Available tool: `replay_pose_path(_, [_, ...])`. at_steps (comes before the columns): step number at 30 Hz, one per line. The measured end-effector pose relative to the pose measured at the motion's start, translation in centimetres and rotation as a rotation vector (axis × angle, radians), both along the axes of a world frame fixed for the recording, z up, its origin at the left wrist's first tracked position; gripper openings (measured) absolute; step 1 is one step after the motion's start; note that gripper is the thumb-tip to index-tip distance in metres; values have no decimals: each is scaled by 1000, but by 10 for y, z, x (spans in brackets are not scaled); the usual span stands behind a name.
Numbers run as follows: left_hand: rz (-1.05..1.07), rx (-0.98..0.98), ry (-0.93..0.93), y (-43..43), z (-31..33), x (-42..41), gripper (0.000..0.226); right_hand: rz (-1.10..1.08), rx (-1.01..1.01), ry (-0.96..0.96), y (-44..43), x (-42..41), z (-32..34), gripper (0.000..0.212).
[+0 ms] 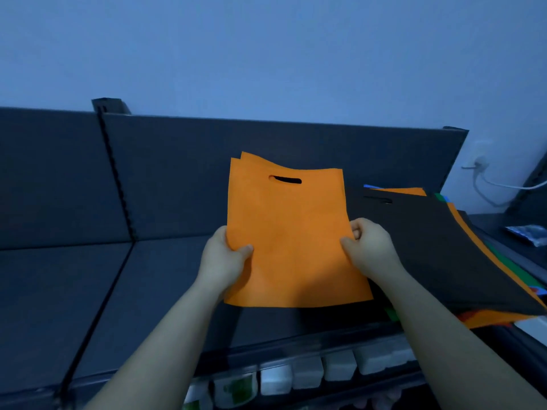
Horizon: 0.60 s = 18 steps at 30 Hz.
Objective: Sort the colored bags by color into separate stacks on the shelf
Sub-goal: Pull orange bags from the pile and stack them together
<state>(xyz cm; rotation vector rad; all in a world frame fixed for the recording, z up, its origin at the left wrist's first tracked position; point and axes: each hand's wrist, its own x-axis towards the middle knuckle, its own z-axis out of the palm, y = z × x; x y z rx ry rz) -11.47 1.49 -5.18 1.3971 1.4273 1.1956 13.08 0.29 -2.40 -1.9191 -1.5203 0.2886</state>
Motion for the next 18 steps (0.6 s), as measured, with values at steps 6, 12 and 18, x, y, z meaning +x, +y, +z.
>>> replay_pose_path(6, [110, -17, 45, -15, 0, -85, 29, 105, -8, -2, 9, -81, -2, 14])
replay_pose_path(12, [213, -52, 107, -39, -1, -181, 32, 219, -32, 25, 9, -178, -8, 13])
replay_pose_path(18, [324, -98, 179, -69, -5, -276, 24, 353, -37, 77, 2, -279, -19, 12])
